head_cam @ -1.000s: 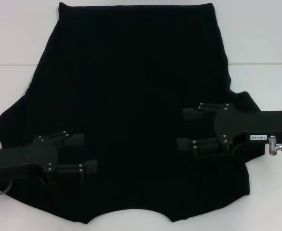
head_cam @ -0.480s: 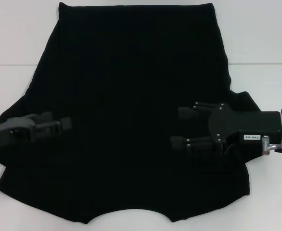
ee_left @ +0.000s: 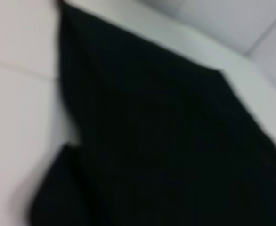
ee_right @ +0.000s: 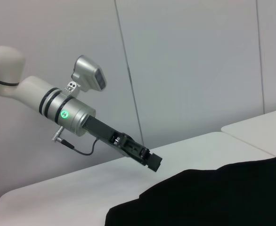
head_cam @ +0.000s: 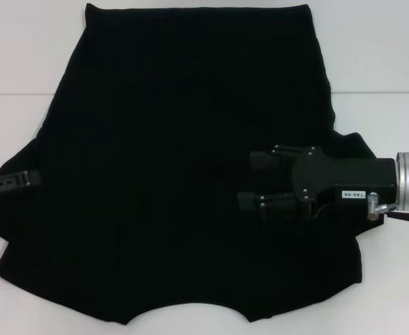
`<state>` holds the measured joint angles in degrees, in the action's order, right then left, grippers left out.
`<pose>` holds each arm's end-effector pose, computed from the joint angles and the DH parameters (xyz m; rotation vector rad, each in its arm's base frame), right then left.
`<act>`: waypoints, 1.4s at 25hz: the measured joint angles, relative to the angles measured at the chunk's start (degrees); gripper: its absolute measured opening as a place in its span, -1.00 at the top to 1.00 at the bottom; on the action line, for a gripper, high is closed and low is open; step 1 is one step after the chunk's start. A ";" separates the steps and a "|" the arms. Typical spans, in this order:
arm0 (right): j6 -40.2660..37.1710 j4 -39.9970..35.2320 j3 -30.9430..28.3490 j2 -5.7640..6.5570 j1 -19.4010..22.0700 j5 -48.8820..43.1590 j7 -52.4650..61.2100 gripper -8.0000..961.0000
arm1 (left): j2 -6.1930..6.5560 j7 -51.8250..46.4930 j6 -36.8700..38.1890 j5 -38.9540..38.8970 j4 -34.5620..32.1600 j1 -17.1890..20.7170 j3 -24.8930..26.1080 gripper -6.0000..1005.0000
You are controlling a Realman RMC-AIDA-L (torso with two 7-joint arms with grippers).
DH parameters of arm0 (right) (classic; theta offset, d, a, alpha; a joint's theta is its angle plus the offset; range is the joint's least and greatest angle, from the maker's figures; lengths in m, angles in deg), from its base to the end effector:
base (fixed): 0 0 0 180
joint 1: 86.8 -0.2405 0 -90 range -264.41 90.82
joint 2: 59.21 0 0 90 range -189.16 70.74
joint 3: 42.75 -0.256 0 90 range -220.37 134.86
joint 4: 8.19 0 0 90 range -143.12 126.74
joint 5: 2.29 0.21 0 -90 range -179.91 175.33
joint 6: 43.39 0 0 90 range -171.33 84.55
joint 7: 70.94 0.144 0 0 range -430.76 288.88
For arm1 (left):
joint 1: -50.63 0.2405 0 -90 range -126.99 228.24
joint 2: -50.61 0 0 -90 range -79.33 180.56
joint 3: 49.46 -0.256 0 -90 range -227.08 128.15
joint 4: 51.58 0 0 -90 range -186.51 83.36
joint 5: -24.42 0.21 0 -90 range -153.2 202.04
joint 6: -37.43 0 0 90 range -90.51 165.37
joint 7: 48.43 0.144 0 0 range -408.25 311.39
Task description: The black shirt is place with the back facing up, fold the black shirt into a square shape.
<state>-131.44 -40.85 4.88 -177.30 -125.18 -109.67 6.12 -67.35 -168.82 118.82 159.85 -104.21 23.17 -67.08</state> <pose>0.2065 0.3568 -0.0182 -2.8500 0.4234 0.7888 -0.3489 0.3304 0.0932 -1.9863 -1.5035 -0.5234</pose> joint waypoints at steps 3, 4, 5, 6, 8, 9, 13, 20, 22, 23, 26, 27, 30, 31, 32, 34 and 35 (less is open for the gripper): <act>0.42 0.00 -0.02 -0.12 -0.04 0.00 0.01 -0.91 | 0.29 -5.00 -2.40 4.02 -0.52 -0.67 -0.32 -0.86; 0.56 0.00 -0.03 -0.15 -0.04 0.00 0.02 -0.91 | 0.35 -6.13 -3.07 5.04 -0.54 -0.94 -0.35 -0.86; 0.67 0.00 -0.03 -0.18 -0.04 0.00 0.01 -0.91 | 0.38 -7.18 -3.78 6.05 -0.54 -1.19 -0.39 -0.86; 0.73 0.00 -0.06 -0.21 -0.04 0.00 0.02 -0.91 | 0.38 -8.03 -4.55 6.92 -0.50 -1.45 -0.43 -0.86; 0.79 -0.01 -0.12 -0.31 -0.04 0.02 0.02 -0.91 | 0.39 -9.22 -6.02 8.32 -0.25 -1.94 -0.47 -0.86; 0.82 -0.01 -0.13 -0.32 -0.04 0.04 0.02 -0.91 | 0.39 -9.63 -6.86 9.11 -0.01 -2.23 -0.50 -0.86; 1.10 -0.04 -0.16 -0.37 -0.06 0.07 0.02 -0.91 | 0.41 -10.00 -9.16 9.97 0.79 -2.64 -1.16 -0.86; 1.14 -0.04 -0.18 -0.41 -0.10 0.07 0.02 -0.91 | 0.20 -11.81 -11.85 11.50 1.09 -2.59 -3.16 -0.86; 1.12 -0.04 -0.17 -0.39 -0.11 0.07 0.02 -0.91 | 0.19 -12.20 -11.68 11.59 1.09 -2.60 -3.36 -0.86; 1.12 -0.04 -0.18 -0.39 -0.11 0.07 0.02 -0.91 | 0.19 -12.38 -11.59 11.60 1.09 -2.60 -3.43 -0.86; 1.13 -0.04 -0.18 -0.39 -0.12 0.07 0.02 -0.91 | 0.18 -12.78 -11.63 11.94 1.09 -2.62 -3.46 -0.86; 1.14 -0.04 -0.18 -0.39 -0.11 0.07 0.02 -0.91 | 0.18 -12.98 -11.74 12.26 1.09 -2.65 -3.47 -0.86; 1.21 -0.03 -0.18 -0.38 -0.12 0.07 0.02 -0.91 | 0.16 -13.49 -12.04 13.01 1.09 -2.74 -3.48 -0.86; 1.23 -0.04 -0.18 -0.39 -0.12 0.07 0.02 -0.91 | 0.15 -13.51 -12.07 13.06 1.08 -2.75 -3.48 -0.86; 1.23 -0.04 -0.18 -0.39 -0.12 0.07 0.02 -0.91 | 0.12 -13.52 -12.10 13.11 1.08 -2.77 -3.48 -0.86; 1.23 -0.04 -0.18 -0.39 -0.12 0.07 0.02 -0.91 | 0.10 -13.52 -12.13 13.15 1.14 -2.78 -3.48 -0.86; 1.23 -0.04 -0.18 -0.39 -0.11 0.07 0.02 -0.91 | 0.10 -13.49 -12.13 13.16 1.21 -2.78 -3.51 -0.86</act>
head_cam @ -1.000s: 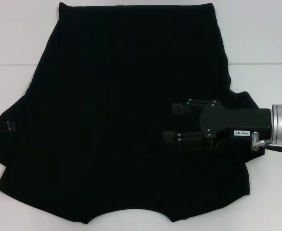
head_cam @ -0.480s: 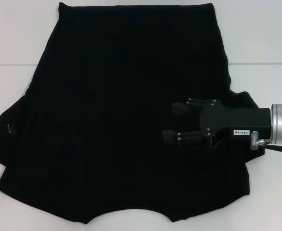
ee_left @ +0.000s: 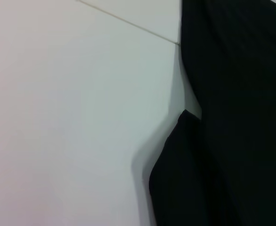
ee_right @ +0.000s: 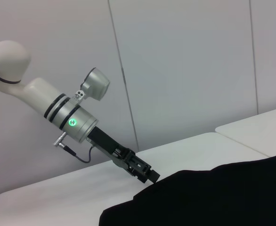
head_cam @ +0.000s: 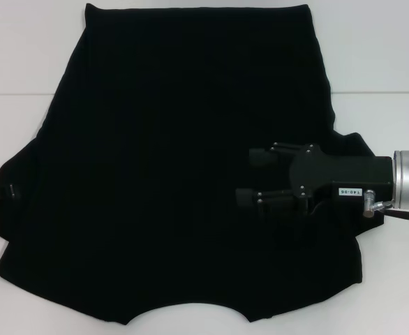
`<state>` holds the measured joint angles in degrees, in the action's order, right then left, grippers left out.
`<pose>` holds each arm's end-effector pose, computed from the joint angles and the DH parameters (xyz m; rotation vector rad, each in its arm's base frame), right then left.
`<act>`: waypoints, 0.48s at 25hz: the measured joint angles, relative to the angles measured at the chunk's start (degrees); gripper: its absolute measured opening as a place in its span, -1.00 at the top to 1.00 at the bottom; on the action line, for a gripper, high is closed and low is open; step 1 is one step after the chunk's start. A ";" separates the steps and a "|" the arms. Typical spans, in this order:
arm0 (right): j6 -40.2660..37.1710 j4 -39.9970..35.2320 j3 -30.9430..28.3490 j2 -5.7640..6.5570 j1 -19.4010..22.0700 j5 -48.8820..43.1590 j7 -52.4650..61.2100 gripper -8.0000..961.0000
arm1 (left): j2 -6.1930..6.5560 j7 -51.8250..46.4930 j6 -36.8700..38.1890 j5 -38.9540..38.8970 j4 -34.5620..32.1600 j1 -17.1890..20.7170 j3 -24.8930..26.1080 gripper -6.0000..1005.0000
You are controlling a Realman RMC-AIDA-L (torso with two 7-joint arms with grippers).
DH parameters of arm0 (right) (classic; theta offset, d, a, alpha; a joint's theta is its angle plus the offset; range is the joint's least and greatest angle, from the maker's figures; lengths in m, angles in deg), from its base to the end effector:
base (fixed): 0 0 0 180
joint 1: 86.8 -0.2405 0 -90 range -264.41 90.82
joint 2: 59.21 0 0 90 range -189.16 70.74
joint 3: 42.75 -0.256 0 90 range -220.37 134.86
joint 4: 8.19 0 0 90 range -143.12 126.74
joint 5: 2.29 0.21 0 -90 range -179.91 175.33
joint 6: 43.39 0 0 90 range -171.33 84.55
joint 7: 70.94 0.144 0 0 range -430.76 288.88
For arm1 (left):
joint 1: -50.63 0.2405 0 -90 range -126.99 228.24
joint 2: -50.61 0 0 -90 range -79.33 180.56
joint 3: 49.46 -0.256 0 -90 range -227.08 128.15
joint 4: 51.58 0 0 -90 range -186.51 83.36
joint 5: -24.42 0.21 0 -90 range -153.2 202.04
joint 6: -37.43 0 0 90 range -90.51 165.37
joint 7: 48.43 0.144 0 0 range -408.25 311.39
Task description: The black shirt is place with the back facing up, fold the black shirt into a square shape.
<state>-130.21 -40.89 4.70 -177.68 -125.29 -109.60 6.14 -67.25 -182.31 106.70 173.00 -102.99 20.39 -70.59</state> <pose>0.2059 0.3593 -0.0203 -2.8323 0.4308 0.7845 -0.3711 0.3473 0.0895 -1.7612 -1.6458 -0.2726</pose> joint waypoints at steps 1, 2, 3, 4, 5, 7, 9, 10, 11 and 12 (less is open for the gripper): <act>0.00 0.00 0.00 0.00 0.01 0.00 0.00 -0.91 | 0.00 0.05 0.02 0.01 0.13 0.00 -0.21 -0.86; 0.00 0.00 0.00 0.00 0.03 0.00 0.00 -0.91 | -0.01 0.07 0.02 0.02 0.17 0.00 -0.57 -0.86; 0.00 0.00 0.00 0.00 0.06 0.00 0.00 -0.91 | -0.04 0.07 0.05 0.02 0.21 0.00 -1.07 -0.86; 0.01 0.00 0.00 0.00 0.07 0.00 0.00 -0.91 | -0.09 0.07 0.05 0.03 0.23 0.03 -1.69 -0.86; 0.03 0.00 0.00 0.00 0.08 0.00 0.00 -0.91 | -0.12 0.09 0.05 0.04 0.25 0.07 -2.24 -0.86; 0.07 0.00 0.00 0.00 0.09 0.00 0.00 -0.91 | -0.16 0.21 0.04 0.04 0.28 0.10 -3.06 -0.86; 0.08 0.00 -0.03 0.00 0.14 0.00 0.00 -0.91 | -0.17 0.32 -0.06 0.07 0.33 0.09 -3.55 -0.86; 0.08 0.00 -0.05 0.00 0.15 0.00 0.00 -0.91 | -0.18 0.33 -0.18 0.09 0.35 0.09 -3.68 -0.86; 0.08 0.00 -0.06 0.00 0.19 0.00 0.00 -0.91 | -0.18 0.33 -0.30 0.11 0.36 0.09 -3.74 -0.86; 0.08 0.00 -0.06 0.00 0.21 0.00 0.00 -0.91 | -0.18 0.33 -0.44 0.13 0.37 0.09 -3.74 -0.86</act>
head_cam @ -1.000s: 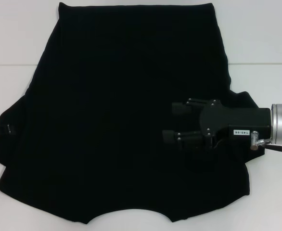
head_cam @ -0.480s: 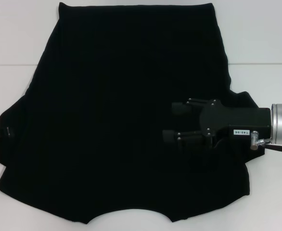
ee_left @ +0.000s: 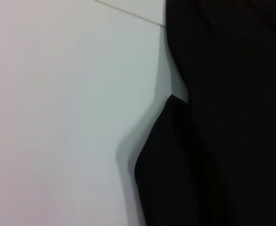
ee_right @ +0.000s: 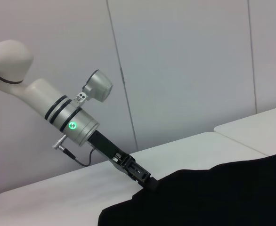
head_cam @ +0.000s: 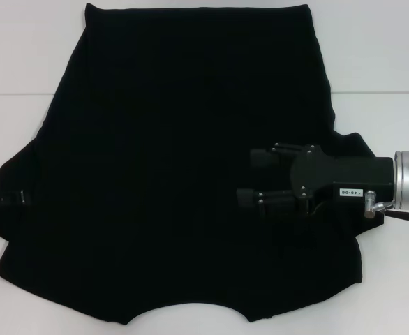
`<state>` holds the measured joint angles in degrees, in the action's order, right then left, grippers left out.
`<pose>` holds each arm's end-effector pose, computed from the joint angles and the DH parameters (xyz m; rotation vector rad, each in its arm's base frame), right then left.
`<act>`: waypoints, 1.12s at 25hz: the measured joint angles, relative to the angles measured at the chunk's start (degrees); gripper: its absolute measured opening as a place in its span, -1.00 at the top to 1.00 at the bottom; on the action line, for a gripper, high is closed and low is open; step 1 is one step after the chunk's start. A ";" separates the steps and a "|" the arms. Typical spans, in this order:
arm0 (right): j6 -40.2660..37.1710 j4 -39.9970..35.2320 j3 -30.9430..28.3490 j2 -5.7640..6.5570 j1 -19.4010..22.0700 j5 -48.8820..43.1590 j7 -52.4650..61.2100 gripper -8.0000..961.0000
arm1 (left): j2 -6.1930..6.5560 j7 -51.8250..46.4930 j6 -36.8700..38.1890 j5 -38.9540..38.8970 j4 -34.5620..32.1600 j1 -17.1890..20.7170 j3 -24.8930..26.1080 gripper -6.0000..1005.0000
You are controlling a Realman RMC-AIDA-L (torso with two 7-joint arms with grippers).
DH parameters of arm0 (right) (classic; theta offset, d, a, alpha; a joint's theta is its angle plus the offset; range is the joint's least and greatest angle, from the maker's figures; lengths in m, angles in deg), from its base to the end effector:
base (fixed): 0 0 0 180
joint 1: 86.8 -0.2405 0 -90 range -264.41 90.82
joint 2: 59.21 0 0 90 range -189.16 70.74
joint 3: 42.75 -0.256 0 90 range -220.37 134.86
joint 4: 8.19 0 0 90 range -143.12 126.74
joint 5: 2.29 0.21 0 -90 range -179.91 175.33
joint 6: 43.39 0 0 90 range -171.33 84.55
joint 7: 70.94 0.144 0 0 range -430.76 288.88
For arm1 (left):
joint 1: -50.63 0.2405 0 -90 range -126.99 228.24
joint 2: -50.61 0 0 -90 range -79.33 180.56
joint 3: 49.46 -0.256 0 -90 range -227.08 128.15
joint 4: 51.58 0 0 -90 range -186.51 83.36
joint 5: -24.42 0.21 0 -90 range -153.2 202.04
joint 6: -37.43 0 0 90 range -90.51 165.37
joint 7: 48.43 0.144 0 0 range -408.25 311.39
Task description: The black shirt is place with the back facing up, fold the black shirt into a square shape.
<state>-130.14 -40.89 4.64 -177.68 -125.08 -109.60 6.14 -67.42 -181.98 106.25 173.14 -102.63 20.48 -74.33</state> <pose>0.2073 0.3588 -0.0201 -2.8287 0.4366 0.7837 -0.3663 0.3499 0.0804 -1.8204 -1.6192 -0.2155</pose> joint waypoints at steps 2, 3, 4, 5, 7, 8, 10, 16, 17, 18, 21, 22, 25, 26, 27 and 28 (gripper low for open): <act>0.00 0.00 -0.02 0.00 0.07 0.00 0.00 -0.91 | 0.00 0.00 -0.16 0.01 0.00 0.06 -0.01 -0.86; 0.00 0.00 -0.06 0.00 0.10 0.01 0.00 -0.91 | -0.01 0.00 -0.18 0.01 0.00 0.09 -0.01 -0.86; 0.00 0.00 -0.11 0.00 0.13 0.01 0.00 -0.91 | -0.03 0.01 -0.18 0.01 0.00 0.11 -0.05 -0.86; 0.00 0.00 -0.15 0.00 0.16 0.02 0.00 -0.91 | -0.05 0.01 -0.13 0.01 0.00 0.15 -0.09 -0.86; 0.00 0.00 -0.26 0.00 0.21 0.02 0.00 -0.91 | -0.08 0.01 -0.01 0.01 0.00 0.19 -0.24 -0.86; 0.00 0.00 -0.32 0.00 0.23 0.03 0.00 -0.91 | -0.09 0.02 0.07 0.01 0.00 0.20 -0.40 -0.86; 0.00 0.00 -0.37 0.00 0.23 0.05 0.00 -0.91 | -0.09 0.02 0.07 0.01 0.00 0.20 -0.40 -0.86; 0.00 0.00 -0.55 0.00 0.23 0.09 0.00 -0.91 | -0.17 0.21 0.74 0.00 -0.01 0.15 -2.03 -0.86; 0.00 0.00 -0.55 0.00 0.23 0.09 0.00 -0.91 | -0.17 0.28 0.74 0.00 -0.02 0.11 -2.14 -0.86; 0.00 0.00 -0.55 0.00 0.24 0.09 0.00 -0.91 | -0.19 0.38 0.74 0.00 -0.02 0.06 -2.17 -0.86; 0.00 0.00 -0.56 0.00 0.23 0.09 0.00 -0.91 | -0.26 0.53 0.74 -0.01 -0.02 -0.01 -2.20 -0.86; -0.01 0.00 -0.58 0.00 0.23 0.09 0.00 -0.91 | -0.26 0.55 0.74 -0.01 -0.03 -0.01 -2.21 -0.86; -0.01 0.00 -0.69 0.00 0.23 0.10 0.00 -0.91 | -0.26 0.62 0.74 -0.01 -0.10 -0.06 -2.21 -0.86; -0.01 0.00 -0.79 0.00 0.23 0.09 0.00 -0.91 | -0.26 0.63 0.73 -0.01 -0.15 -0.07 -2.20 -0.86; -0.01 0.00 -0.94 0.00 0.22 0.09 0.00 -0.91 | -0.26 0.64 0.73 -0.01 -0.22 -0.08 -2.21 -0.86; -0.01 0.00 -1.11 0.00 0.20 0.10 0.00 -0.91 | -0.27 0.65 0.72 -0.01 -0.27 -0.08 -2.21 -0.79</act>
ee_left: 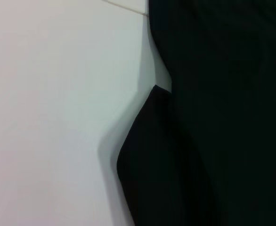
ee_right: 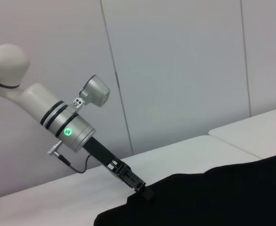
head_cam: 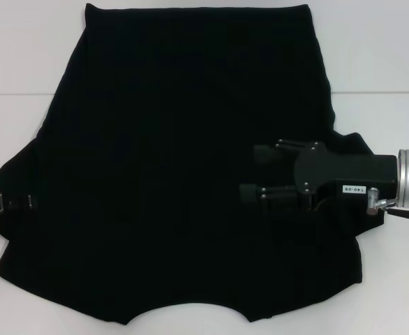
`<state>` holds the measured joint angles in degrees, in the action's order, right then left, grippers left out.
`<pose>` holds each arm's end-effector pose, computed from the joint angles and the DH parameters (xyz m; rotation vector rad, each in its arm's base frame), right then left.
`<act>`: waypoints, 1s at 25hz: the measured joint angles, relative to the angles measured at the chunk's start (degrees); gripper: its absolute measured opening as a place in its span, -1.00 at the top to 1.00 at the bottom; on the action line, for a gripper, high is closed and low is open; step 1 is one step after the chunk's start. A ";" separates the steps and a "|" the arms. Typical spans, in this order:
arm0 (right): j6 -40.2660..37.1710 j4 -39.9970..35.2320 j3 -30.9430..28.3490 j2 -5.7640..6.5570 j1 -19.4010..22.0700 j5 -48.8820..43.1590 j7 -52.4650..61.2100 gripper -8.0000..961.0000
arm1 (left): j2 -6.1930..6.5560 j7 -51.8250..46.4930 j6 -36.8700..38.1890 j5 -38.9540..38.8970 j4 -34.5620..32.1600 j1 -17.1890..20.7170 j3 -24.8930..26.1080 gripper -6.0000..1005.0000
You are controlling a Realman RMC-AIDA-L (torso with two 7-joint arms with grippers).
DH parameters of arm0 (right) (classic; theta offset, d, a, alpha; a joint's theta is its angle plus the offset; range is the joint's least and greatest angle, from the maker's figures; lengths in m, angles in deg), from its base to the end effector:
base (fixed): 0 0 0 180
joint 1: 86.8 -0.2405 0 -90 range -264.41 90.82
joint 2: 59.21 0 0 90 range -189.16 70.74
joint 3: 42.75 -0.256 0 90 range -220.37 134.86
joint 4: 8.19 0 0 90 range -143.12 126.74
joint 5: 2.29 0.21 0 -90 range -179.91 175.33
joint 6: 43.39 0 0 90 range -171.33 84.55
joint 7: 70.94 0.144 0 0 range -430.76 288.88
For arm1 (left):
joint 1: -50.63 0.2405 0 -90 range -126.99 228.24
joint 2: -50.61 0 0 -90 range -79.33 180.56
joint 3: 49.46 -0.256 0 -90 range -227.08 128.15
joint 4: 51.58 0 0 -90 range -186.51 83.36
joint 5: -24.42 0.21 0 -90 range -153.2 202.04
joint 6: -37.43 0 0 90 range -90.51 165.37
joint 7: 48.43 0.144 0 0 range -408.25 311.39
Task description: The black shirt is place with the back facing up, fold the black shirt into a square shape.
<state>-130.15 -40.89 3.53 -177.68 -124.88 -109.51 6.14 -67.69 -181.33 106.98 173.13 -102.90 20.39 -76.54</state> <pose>0.2090 0.3597 -0.0174 -2.8069 0.4487 0.7985 -0.3602 0.3513 0.0741 -1.8764 -1.5965 -0.1826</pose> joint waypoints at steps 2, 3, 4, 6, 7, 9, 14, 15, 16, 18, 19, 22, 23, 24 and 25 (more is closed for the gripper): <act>-0.04 0.00 -0.28 0.00 -0.06 0.00 0.00 -0.91 | 0.02 0.08 -0.22 0.00 -0.11 0.00 0.12 -0.67; -0.09 0.00 -0.33 0.00 -0.06 0.00 0.00 -0.91 | 0.06 0.12 -0.36 0.00 -0.13 0.00 0.23 -0.64; -0.12 0.00 -0.36 0.00 -0.06 0.00 0.00 -0.91 | 0.15 0.13 -0.52 0.00 -0.11 0.00 0.38 -0.60; -0.14 0.00 -0.40 0.00 -0.05 0.00 0.00 -0.91 | 0.21 0.17 -0.80 0.00 0.01 0.00 0.41 -0.52; -0.13 0.00 -0.40 0.00 -0.03 0.00 0.00 -0.91 | 0.21 0.19 -0.89 0.00 0.03 0.00 0.41 -0.48; -0.08 0.00 -0.41 0.00 -0.02 -0.01 0.00 -0.91 | 0.22 0.24 -1.22 0.00 0.04 0.04 0.30 -0.41; -0.04 0.00 -0.48 0.00 0.02 -0.01 -0.02 -0.91 | 0.16 0.27 -2.18 1.72 0.15 -0.21 0.05 -0.14; -0.03 0.00 -0.49 0.00 0.03 -0.01 -0.03 -0.91 | 0.13 0.28 -2.32 1.89 0.16 -0.25 0.05 -0.06; -0.02 0.00 -0.49 0.00 0.03 -0.01 -0.04 -0.91 | 0.09 0.31 -2.48 2.06 0.19 -0.27 0.04 0.01; -0.01 0.00 -0.49 0.00 0.03 0.00 -0.04 -0.91 | 0.04 0.46 -2.60 2.15 0.23 -0.30 0.02 0.17; -0.01 0.00 -0.49 0.00 0.03 -0.01 -0.04 -0.91 | 0.02 0.53 -2.59 2.15 0.24 -0.30 0.01 0.26; -0.16 0.00 -0.75 0.00 0.03 -0.01 -0.03 -0.91 | 0.01 0.67 -2.42 2.18 0.26 -0.30 0.00 0.55; -0.23 0.00 -0.89 0.00 0.04 0.00 -0.05 -0.91 | 0.00 0.68 -2.38 2.19 0.26 -0.30 0.00 0.64; -0.27 0.00 -0.95 0.00 0.06 0.00 -0.12 -0.91 | 0.00 0.70 -2.36 2.19 0.26 -0.30 0.00 0.70; -0.28 0.00 -0.99 0.00 0.08 0.00 -0.15 -0.91 | 0.00 0.72 -2.34 2.20 0.26 -0.29 0.00 0.76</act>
<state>-130.43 -40.89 2.54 -177.68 -124.80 -109.51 5.99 -67.69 -180.61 104.63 175.33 -102.64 20.10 -76.54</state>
